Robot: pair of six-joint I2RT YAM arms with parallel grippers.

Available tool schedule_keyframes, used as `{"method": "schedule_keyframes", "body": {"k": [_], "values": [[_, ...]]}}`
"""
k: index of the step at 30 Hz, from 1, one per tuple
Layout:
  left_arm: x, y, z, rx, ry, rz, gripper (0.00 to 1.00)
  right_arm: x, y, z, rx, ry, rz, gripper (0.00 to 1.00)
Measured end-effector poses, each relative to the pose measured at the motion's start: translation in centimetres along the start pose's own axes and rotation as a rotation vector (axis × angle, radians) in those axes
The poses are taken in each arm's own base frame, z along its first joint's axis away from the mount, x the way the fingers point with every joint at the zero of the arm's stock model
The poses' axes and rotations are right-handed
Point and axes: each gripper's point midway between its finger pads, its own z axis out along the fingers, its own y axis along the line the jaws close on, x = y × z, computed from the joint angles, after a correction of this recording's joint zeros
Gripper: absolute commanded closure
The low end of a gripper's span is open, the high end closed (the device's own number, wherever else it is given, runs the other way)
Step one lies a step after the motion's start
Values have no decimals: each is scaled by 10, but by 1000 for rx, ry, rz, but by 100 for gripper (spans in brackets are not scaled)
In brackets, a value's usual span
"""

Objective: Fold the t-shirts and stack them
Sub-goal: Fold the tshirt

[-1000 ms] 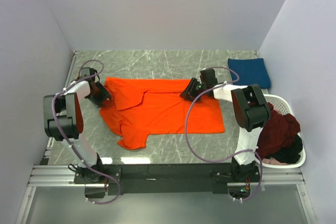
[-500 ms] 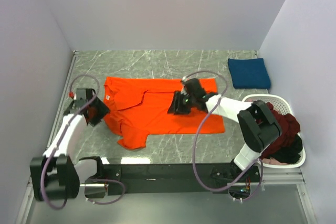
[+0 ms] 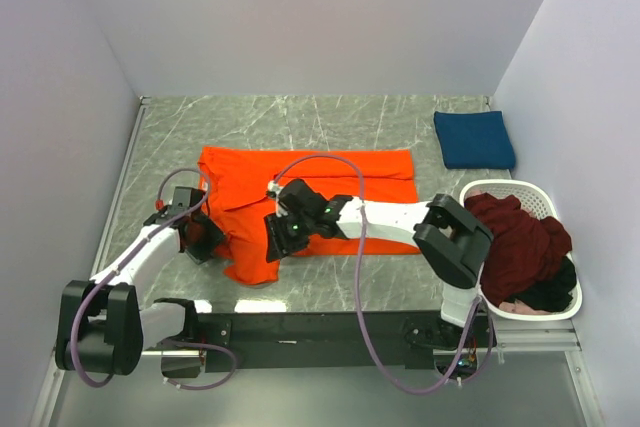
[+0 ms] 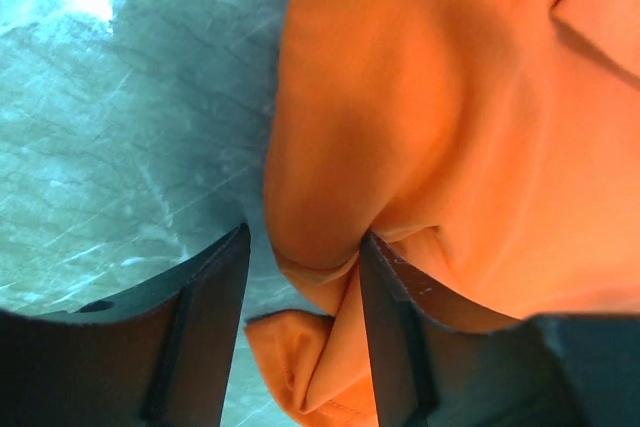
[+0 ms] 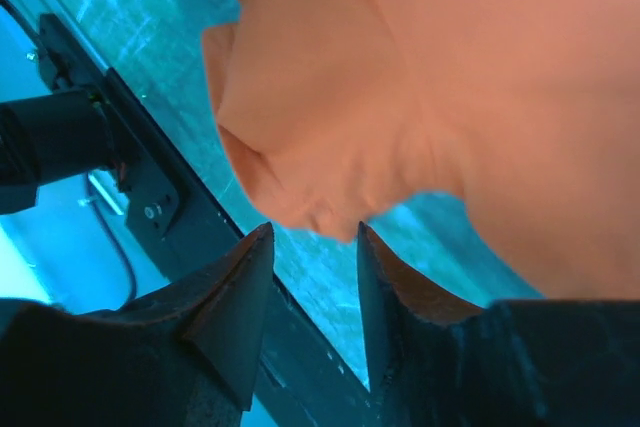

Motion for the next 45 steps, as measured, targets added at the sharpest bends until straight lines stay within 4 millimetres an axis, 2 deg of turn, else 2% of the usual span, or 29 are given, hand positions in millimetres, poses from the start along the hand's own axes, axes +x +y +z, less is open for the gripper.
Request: {"method": "schedule_keyframes", "body": {"k": [4, 7, 11, 13, 18, 25, 28, 29, 31, 32, 36, 39, 42, 45], "values": [[-1, -3, 2, 4, -11, -1, 49, -4, 10, 12, 9, 14, -65, 59], [-1, -5, 3, 3, -24, 7, 57, -3, 11, 22, 17, 38, -99, 59], [-2, -5, 5, -9, -35, 9, 71, 7, -3, 40, 53, 97, -108, 62], [-5, -3, 6, -29, -42, 11, 73, 15, -10, 45, 60, 134, -92, 62], [-18, 2, 4, -109, -77, 35, 73, 11, -22, 39, 66, 150, -46, 62], [-56, -11, -3, -170, -170, 119, 71, -7, -69, 9, 110, 102, 64, 61], [-67, -18, -2, -187, -183, 162, 57, -9, -78, 0, 143, 94, 53, 59], [-69, -20, -2, -190, -184, 169, 48, -6, -77, -2, 148, 101, 42, 59], [-73, -22, -5, -192, -188, 188, 38, 1, -70, -6, 148, 116, 13, 58], [-73, -22, -6, -193, -188, 192, 29, 4, -65, -8, 142, 118, 0, 58], [-68, -21, -20, -167, -189, 186, 28, 15, -49, -26, 119, 102, -35, 57], [-58, -19, -35, -113, -194, 174, 30, 16, -50, -40, 134, 74, -38, 57], [-40, -20, -45, -54, -165, 157, 32, 20, -67, -57, 183, 43, -13, 57], [-19, -19, -46, -22, -112, 156, 34, 22, -99, -78, 274, -1, 48, 57]]}}
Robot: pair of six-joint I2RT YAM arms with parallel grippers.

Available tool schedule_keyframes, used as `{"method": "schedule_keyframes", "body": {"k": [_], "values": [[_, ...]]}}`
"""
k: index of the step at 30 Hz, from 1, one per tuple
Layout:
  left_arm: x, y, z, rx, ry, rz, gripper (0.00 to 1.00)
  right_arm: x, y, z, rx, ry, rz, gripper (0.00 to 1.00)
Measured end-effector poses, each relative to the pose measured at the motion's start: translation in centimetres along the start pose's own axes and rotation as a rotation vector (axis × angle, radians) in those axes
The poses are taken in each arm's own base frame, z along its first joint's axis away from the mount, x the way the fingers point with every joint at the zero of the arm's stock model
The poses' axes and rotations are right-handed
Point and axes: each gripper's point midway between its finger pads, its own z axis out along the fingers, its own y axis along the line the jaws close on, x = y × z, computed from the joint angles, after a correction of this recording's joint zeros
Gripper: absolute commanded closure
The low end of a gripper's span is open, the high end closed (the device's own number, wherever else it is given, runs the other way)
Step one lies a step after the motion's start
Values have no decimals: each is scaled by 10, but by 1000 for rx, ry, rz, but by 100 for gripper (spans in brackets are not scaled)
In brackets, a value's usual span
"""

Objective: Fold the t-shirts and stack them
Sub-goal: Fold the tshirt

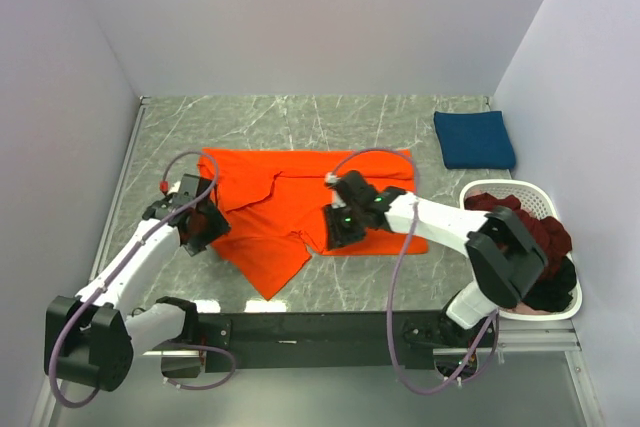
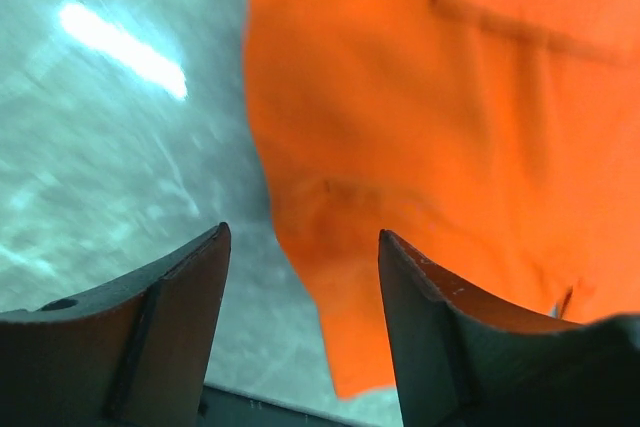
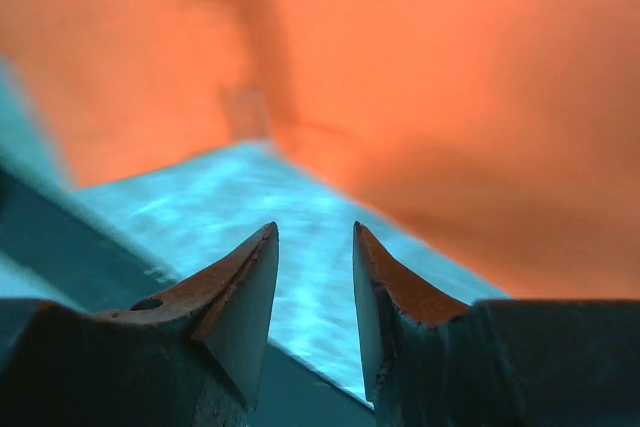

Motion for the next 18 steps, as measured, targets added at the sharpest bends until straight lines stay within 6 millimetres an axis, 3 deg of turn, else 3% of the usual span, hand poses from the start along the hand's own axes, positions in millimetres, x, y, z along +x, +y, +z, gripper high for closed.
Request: {"method": "schedule_keyframes", "body": {"k": [4, 8, 13, 18], "values": [[24, 0, 3, 6, 68, -16, 38, 7, -59, -17, 143, -45, 117, 57], [29, 3, 12, -28, 89, -47, 46, 22, -108, -34, 255, -73, 243, 56], [36, 14, 28, -83, 88, -71, 50, 30, -139, -49, 323, -114, 346, 56], [37, 23, 41, -138, 76, -78, 52, 35, -157, -57, 349, -135, 409, 56]]}}
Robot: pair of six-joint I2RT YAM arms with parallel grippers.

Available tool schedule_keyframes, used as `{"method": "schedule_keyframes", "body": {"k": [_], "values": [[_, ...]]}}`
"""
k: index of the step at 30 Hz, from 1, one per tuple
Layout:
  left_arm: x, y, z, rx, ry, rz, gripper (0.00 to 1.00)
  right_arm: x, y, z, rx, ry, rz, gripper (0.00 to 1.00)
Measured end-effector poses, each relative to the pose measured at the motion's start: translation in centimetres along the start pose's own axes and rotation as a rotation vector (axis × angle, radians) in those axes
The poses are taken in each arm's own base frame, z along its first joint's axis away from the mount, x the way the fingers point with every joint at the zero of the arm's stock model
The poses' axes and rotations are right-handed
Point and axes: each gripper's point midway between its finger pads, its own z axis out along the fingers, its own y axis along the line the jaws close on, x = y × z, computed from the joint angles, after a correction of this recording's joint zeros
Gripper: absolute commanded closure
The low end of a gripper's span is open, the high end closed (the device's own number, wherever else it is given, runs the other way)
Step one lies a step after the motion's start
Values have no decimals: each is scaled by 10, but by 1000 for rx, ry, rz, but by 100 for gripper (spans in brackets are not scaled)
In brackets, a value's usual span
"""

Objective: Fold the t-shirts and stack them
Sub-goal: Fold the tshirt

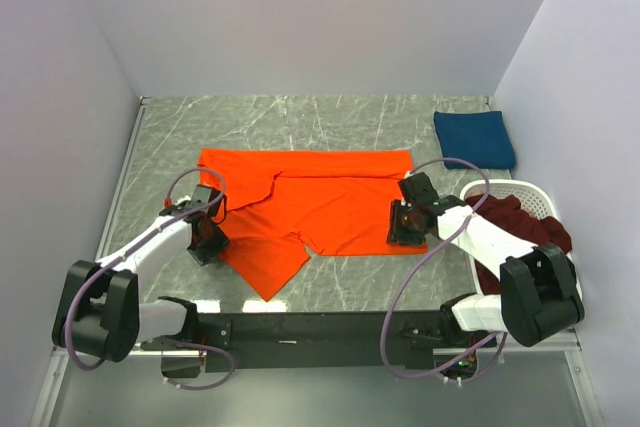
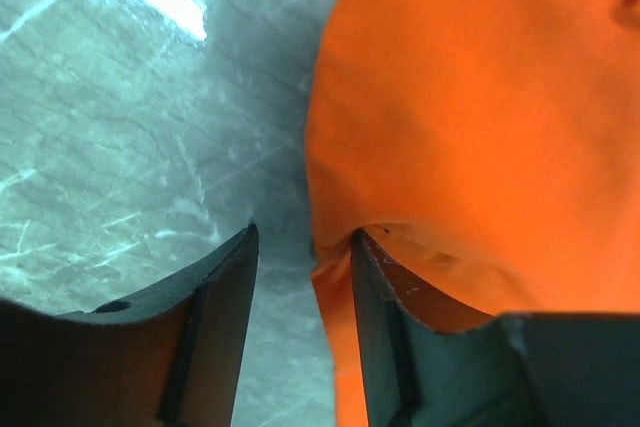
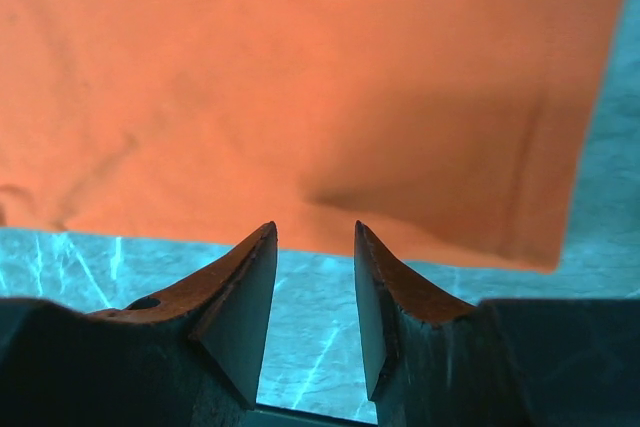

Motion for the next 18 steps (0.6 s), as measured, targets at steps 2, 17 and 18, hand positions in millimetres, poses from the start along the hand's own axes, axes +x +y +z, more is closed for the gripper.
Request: {"method": "schedule_keyframes", "body": {"k": [2, 17, 18], "values": [[-3, 0, 3, -10, -10, 0, 54, -1, -5, 0, 9, -5, 17, 56], [-20, 1, 7, -34, -45, -34, 99, 1, -45, -4, 115, -26, 148, 50], [-21, 4, 8, -42, -44, -38, 99, -1, -48, -6, 125, -34, 158, 49]]}}
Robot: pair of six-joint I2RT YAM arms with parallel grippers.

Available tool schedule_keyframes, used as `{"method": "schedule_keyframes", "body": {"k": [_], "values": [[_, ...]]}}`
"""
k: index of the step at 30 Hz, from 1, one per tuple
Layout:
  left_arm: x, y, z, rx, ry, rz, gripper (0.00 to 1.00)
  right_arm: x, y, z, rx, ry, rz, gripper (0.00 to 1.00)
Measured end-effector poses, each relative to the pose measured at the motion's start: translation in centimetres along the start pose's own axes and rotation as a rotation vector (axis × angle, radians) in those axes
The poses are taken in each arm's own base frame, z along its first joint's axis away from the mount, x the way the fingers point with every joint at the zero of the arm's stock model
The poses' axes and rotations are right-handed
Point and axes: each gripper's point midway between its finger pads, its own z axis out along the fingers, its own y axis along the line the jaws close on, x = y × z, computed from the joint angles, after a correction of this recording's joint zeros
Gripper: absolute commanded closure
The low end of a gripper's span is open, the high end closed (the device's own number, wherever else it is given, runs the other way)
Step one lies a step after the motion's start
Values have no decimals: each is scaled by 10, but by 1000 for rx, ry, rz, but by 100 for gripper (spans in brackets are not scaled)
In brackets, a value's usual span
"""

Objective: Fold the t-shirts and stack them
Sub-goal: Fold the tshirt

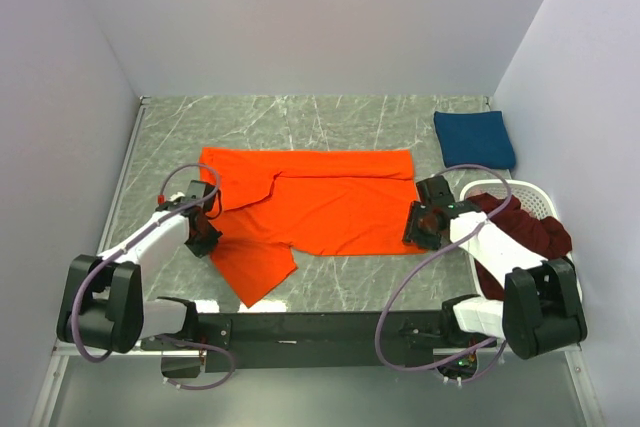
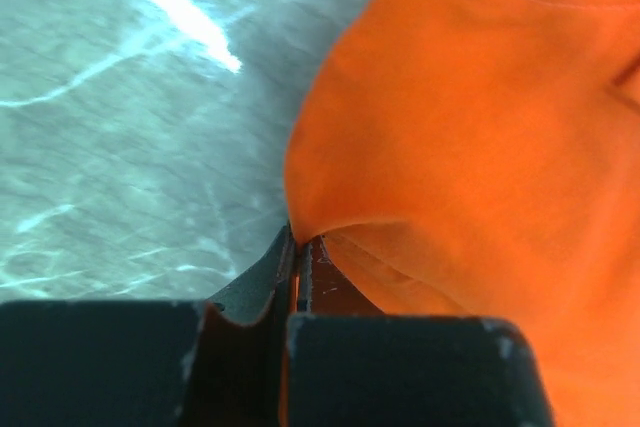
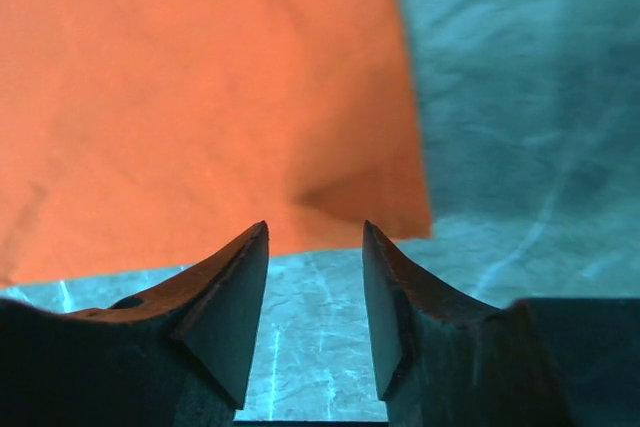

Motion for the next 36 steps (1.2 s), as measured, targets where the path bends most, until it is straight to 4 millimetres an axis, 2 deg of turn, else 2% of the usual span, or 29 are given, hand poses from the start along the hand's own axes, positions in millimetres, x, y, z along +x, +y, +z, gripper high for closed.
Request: {"method": "schedule_keyframes", "body": {"k": [4, 8, 11, 18, 27, 31, 32, 36], "values": [[-7, 8, -5, -21, 4, -7, 99, -9, -11, -6, 35, -44, 56, 47], [-21, 5, -15, 5, -20, -15, 99, -15, -24, -7, 60, -64, 123, 47], [-26, 4, -18, 15, -24, -13, 99, -10, -31, -4, 74, -48, 159, 47], [-22, 8, -20, 5, 3, 10, 99, 7, -35, 2, 79, 4, 204, 47], [-25, 10, -22, 16, 22, 20, 99, 11, -34, 6, 70, 19, 255, 50], [-24, 10, -23, 21, 27, 20, 99, 11, -35, 7, 74, 21, 266, 61], [-25, 10, -24, 24, 25, 18, 99, 11, -35, 7, 74, 21, 268, 68], [-27, 10, -28, 38, 17, 7, 99, 12, -35, 6, 76, 22, 280, 87]]}}
